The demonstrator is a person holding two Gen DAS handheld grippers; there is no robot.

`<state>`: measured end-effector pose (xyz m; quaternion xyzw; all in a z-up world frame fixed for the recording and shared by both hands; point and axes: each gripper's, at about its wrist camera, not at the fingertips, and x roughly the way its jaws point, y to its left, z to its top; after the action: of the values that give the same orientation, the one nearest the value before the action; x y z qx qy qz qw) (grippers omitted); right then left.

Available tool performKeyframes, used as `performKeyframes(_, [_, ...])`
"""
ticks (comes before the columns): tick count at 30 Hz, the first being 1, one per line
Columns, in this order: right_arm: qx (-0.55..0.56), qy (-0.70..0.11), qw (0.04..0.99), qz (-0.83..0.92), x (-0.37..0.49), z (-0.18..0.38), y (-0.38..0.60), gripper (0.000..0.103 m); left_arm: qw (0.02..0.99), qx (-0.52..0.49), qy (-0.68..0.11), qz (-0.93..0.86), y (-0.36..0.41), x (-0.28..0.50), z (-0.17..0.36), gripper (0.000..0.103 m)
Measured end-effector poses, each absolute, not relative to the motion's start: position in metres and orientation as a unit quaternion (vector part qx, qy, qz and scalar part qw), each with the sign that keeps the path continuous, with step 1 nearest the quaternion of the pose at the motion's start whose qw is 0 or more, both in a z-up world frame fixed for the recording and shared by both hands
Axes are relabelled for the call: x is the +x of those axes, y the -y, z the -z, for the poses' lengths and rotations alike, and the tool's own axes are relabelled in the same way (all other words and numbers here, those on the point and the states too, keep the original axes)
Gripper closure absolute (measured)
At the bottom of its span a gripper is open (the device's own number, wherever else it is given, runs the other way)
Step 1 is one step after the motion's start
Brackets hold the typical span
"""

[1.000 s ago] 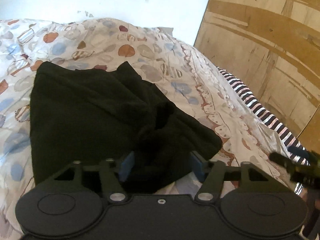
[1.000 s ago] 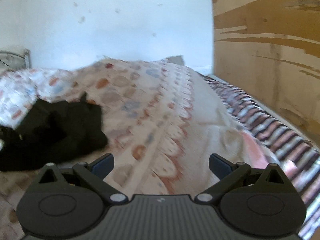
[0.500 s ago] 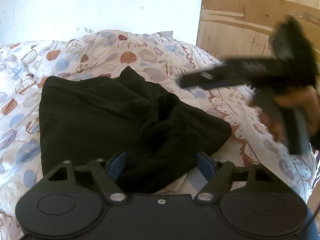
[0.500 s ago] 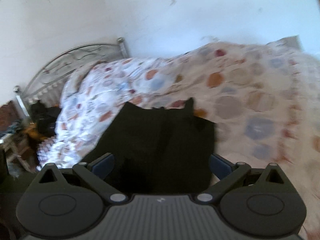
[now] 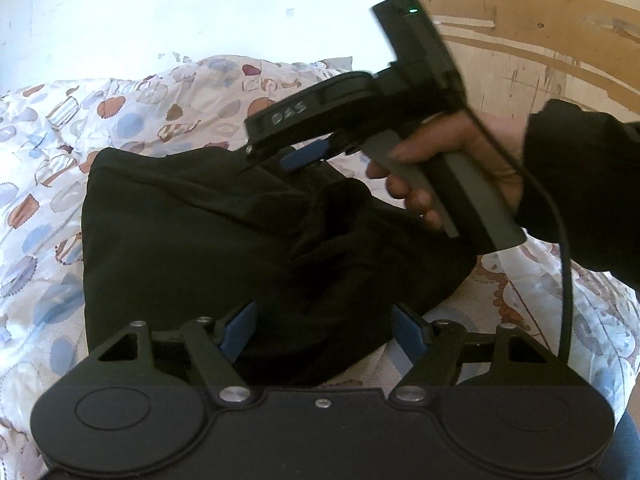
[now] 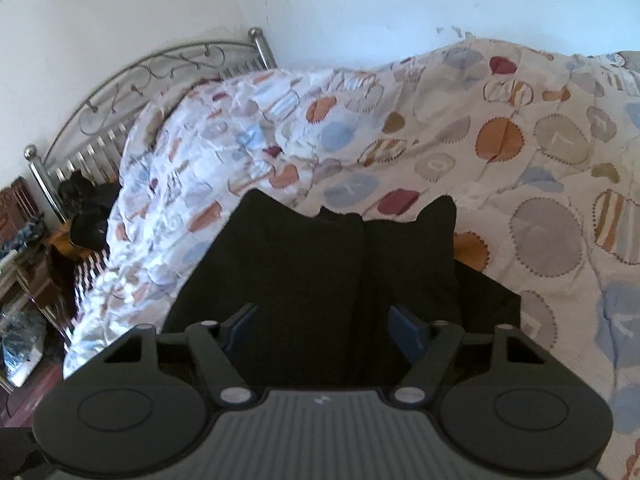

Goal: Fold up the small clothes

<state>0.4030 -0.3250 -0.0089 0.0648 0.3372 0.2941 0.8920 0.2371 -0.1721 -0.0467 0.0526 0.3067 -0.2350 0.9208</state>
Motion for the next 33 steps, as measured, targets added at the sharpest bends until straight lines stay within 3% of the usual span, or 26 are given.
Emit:
performKeyframes(7, [0.068,-0.349,0.898,-0.26,0.416,0.023,0.315,0.048,0.922,0.07,-0.304,0.231,0.175,0.237,0.052,0.065])
performKeyframes(9, [0.077,-0.347,0.898,-0.259,0.42,0.025,0.314,0.063,0.921,0.065,-0.307,0.232,0.174,0.238,0.053,0.07])
performKeyframes(13, [0.083,-0.344,0.899,-0.257,0.421,0.027,0.313,0.07,0.921,0.064,-0.307,0.233,0.174,0.238,0.054,0.082])
performKeyframes(15, [0.089,-0.34,0.901,-0.255,0.42,0.027,0.317,0.085,0.92,0.064,-0.307,0.233,0.174,0.239,0.054,0.089])
performKeyframes(17, [0.094,-0.33,0.904,-0.255,0.419,0.025,0.32,0.093,0.922,0.064,-0.303,0.232,0.174,0.239,0.054,0.096])
performKeyframes(19, [0.088,-0.319,0.908,-0.257,0.416,0.02,0.322,0.097,0.925,0.062,-0.294,0.234,0.175,0.235,0.052,0.097])
performKeyframes(27, [0.088,-0.272,0.927,-0.244,0.395,-0.007,0.352,0.098,0.923,0.062,-0.273,0.263,0.189,0.227,0.036,0.098])
performKeyframes(33, [0.111,-0.28,0.931,-0.205,0.386,0.004,0.389,0.098,0.913,0.064,-0.275,0.295,0.204,0.225,0.035,0.098])
